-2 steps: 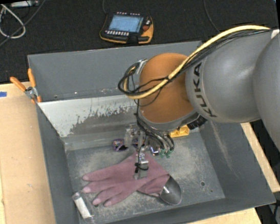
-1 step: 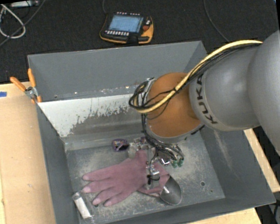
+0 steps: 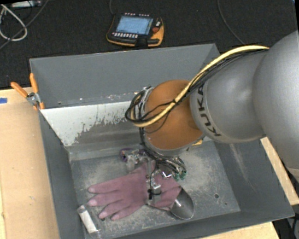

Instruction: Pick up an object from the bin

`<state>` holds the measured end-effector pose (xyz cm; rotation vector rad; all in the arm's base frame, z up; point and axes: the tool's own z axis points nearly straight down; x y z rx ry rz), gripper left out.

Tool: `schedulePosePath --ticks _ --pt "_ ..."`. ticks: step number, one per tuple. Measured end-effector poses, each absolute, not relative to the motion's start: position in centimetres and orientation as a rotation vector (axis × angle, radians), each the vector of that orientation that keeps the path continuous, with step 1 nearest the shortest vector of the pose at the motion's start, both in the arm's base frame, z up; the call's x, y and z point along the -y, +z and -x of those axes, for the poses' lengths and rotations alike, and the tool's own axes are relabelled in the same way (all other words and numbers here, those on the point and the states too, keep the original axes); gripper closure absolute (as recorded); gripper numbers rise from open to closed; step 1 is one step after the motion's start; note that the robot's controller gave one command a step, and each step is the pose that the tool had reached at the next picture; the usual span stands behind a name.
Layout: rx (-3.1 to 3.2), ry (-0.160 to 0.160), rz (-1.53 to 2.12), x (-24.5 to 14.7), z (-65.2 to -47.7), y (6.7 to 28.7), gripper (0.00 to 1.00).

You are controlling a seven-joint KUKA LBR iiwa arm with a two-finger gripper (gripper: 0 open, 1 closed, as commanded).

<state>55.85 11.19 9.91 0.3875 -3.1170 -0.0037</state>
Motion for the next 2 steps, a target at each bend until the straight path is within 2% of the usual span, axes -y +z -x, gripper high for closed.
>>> schedulePosePath --ticks 1,2 --pt "3.125 0.001 -0.227 1.26 -58.18 11.02 1.00" --pt "3.125 0.001 -0.225 1.25 -58.17 11.02 1.00"
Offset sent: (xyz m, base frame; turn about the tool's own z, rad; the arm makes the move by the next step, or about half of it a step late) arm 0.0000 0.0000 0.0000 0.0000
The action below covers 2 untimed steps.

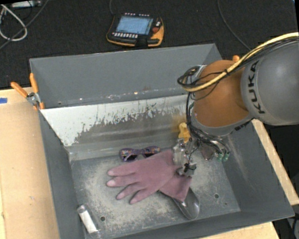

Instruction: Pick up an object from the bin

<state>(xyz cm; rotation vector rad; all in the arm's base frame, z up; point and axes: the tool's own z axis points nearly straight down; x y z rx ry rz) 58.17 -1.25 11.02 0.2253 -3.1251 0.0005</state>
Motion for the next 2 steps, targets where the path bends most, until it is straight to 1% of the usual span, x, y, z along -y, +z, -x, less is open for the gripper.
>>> schedulePosePath --ticks 1,2 --pt "3.128 -0.001 -0.148 1.1 -58.7 8.7 1.00" --pt "3.132 -0.002 -0.102 1.4 -58.9 7.1 1.00"
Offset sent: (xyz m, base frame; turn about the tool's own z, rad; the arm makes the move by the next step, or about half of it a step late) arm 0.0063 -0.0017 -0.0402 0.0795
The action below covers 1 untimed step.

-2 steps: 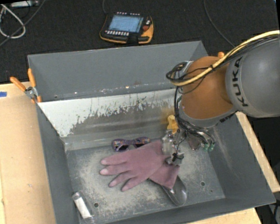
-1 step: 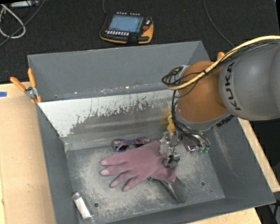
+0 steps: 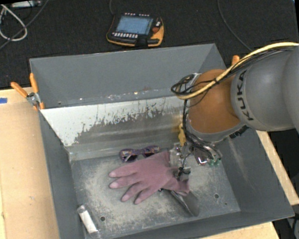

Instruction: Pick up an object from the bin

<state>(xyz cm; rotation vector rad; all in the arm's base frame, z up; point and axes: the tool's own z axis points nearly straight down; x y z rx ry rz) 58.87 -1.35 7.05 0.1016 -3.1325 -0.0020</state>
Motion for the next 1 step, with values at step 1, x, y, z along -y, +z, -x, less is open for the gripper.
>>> schedulePosePath --ticks 1 --pt "3.130 -0.002 -0.107 1.15 -59.17 7.03 1.00"
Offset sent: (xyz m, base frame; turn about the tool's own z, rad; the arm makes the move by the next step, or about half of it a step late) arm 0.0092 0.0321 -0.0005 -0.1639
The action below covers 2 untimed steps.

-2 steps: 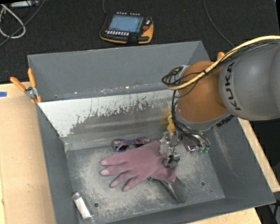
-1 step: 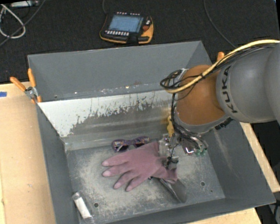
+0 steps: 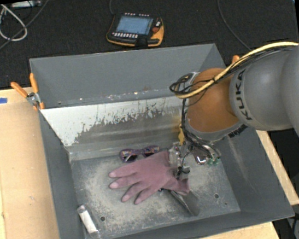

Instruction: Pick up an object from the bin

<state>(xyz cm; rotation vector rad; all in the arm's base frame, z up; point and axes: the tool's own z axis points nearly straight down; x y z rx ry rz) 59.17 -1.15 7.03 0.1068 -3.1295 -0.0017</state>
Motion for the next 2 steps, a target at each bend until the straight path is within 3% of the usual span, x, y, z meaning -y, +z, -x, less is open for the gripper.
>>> schedulePosePath --ticks 1,2 --pt "3.114 -0.003 -0.357 -1.8 -59.9 7.1 1.00" --pt "3.127 0.001 -0.192 0.2 -59.6 7.0 0.00"
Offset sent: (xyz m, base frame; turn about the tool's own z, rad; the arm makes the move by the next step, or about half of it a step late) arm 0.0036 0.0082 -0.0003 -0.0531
